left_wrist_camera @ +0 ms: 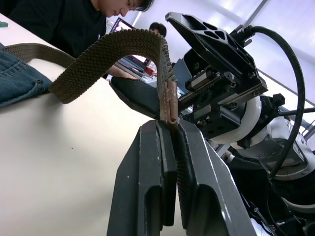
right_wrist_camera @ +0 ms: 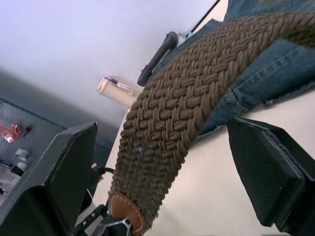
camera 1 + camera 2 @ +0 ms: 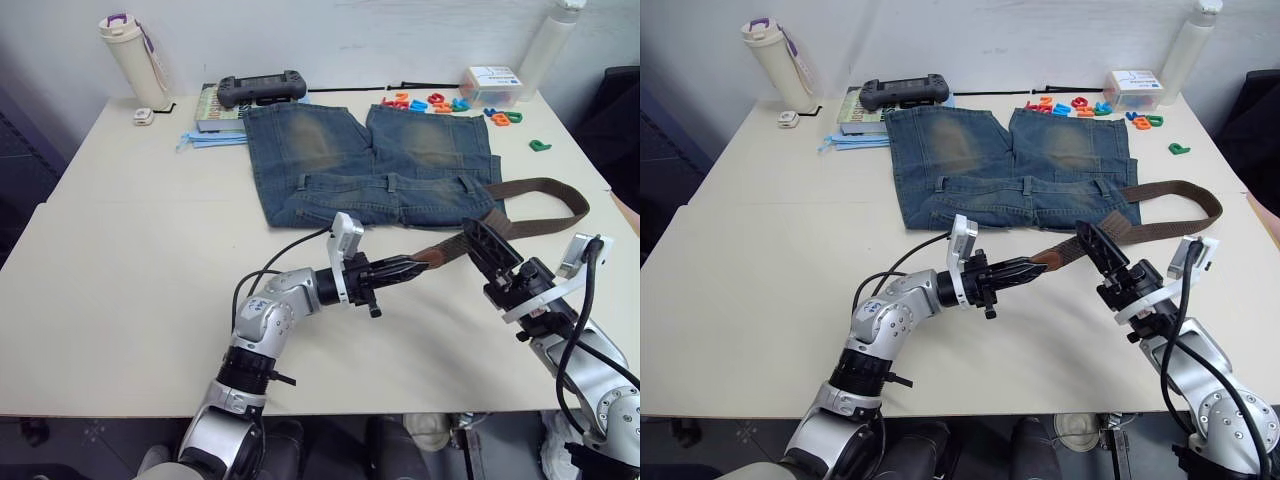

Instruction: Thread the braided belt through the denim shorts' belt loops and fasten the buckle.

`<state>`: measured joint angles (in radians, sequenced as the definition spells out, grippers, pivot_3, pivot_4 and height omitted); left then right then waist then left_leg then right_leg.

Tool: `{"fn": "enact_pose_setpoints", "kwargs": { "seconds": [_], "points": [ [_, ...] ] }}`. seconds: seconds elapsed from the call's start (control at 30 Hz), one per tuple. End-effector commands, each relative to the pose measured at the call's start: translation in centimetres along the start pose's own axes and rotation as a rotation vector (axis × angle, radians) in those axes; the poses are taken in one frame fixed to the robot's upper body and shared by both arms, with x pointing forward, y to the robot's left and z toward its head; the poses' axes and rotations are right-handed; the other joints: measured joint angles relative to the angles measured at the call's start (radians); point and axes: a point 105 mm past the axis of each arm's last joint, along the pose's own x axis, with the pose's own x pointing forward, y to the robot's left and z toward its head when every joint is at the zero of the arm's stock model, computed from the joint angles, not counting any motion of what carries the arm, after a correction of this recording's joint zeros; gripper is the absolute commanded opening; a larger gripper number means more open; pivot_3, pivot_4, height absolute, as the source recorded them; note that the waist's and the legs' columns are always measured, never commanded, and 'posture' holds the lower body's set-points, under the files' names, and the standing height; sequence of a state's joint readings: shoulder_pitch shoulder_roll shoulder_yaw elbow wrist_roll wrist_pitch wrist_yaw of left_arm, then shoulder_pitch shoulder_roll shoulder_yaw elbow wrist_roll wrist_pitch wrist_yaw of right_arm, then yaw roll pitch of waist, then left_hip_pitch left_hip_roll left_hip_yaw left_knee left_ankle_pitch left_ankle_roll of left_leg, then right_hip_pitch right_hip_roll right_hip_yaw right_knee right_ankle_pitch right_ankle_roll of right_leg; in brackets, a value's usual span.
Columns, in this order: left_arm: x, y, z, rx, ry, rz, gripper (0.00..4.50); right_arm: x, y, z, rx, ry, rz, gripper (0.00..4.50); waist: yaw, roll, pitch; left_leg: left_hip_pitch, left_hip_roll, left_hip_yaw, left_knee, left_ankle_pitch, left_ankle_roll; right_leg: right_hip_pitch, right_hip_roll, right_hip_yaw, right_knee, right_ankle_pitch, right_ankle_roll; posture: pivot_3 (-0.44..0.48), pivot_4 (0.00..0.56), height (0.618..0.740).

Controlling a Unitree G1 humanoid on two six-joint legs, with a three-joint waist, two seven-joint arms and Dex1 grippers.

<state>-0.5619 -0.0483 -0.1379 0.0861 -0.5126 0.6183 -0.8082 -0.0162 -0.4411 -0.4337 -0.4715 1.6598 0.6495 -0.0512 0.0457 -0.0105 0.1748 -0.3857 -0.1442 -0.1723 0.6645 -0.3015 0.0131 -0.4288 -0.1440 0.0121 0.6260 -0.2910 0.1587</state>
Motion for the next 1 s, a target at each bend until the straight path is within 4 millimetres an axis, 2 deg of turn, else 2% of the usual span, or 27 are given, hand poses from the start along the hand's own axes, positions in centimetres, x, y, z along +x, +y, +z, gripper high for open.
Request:
{"fn": "enact_pose_setpoints", "kwargs": {
  "seconds": [0.03,0.07,0.13,0.2,0.33,0.73,0.8,0.83,0.97,1.0],
  "points": [
    [0.1,-0.7,1.0,0.019,-0.041,-0.028,0.0,0.0,1.2,0.9,0.002,-0.037,0.051,4.0,0.0,0.0,0.0,0.0,0.0,0.0,0.0,0.0,0.0,0.0,0.0,0.0,0.0,0.0,0.0,0.0,0.15,0.714],
    [0.1,-0.6,1.0,0.017,-0.044,-0.019,0.0,0.0,1.2,0.8,0.0,-0.036,0.052,3.72,0.0,0.0,0.0,0.0,0.0,0.0,0.0,0.0,0.0,0.0,0.0,0.0,0.0,0.0,0.0,0.0,0.15,0.714],
    [0.1,-0.4,1.1,0.013,-0.049,-0.008,0.0,0.0,1.3,0.8,-0.005,-0.031,0.052,2.82,0.0,0.0,0.0,0.0,0.0,0.0,0.0,0.0,0.0,0.0,0.0,0.0,0.0,0.0,0.0,0.0,0.15,0.714],
    [0.1,-0.3,1.2,0.002,-0.057,-0.002,0.0,-0.1,1.2,0.8,-0.006,-0.033,0.048,1.71,0.0,0.0,0.0,0.0,0.0,0.0,0.0,0.0,0.0,0.0,0.0,0.0,0.0,0.0,0.0,0.0,0.15,0.714],
    [0.1,-0.4,1.2,-0.003,-0.054,-0.002,0.0,-0.2,1.0,1.1,-0.001,-0.05,0.039,0.04,0.001,0.0,0.0,0.0,0.0,0.0,0.0,0.0,0.0,0.0,0.0,0.0,0.0,0.0,0.0,0.0,0.15,0.714],
    [0.1,-0.5,0.8,0.03,-0.025,-0.004,0.0,0.0,1.3,1.5,-0.021,-0.078,0.042,0.04,0.001,0.0,0.0,0.0,0.0,0.0,0.0,0.0,0.0,0.0,0.0,0.0,0.0,0.0,0.0,0.0,0.15,0.714],
    [0.1,-0.5,0.9,0.035,-0.032,0.0,0.84,0.1,1.3,1.4,-0.023,-0.082,0.043,0.0,0.001,0.0,0.0,0.0,0.0,0.0,0.0,0.0,0.0,0.0,0.0,0.0,0.0,0.0,0.0,0.0,0.15,0.714],
    [0.1,-0.5,0.9,0.037,-0.034,-0.001,0.95,0.1,1.3,1.4,-0.023,-0.085,0.042,0.0,0.001,0.0,0.0,0.0,0.0,0.0,0.0,0.0,0.0,0.0,0.0,0.0,0.0,0.0,0.0,0.0,0.15,0.714],
    [0.2,-0.4,0.8,0.112,-0.001,0.004,2.94,0.1,1.0,2.0,-0.027,-0.132,0.012,0.0,0.001,0.0,0.0,0.0,0.0,0.0,0.0,0.0,0.0,0.0,0.0,0.0,0.0,0.0,0.0,0.0,0.15,0.714],
    [0.2,-0.2,0.9,0.126,-0.002,0.017,3.24,0.1,0.8,2.3,-0.029,-0.147,0.0,0.0,0.001,0.0,0.0,0.0,0.0,0.0,0.0,0.0,0.0,0.0,0.0,0.0,0.0,0.0,0.0,0.0,0.15,0.714]
  ]
}}
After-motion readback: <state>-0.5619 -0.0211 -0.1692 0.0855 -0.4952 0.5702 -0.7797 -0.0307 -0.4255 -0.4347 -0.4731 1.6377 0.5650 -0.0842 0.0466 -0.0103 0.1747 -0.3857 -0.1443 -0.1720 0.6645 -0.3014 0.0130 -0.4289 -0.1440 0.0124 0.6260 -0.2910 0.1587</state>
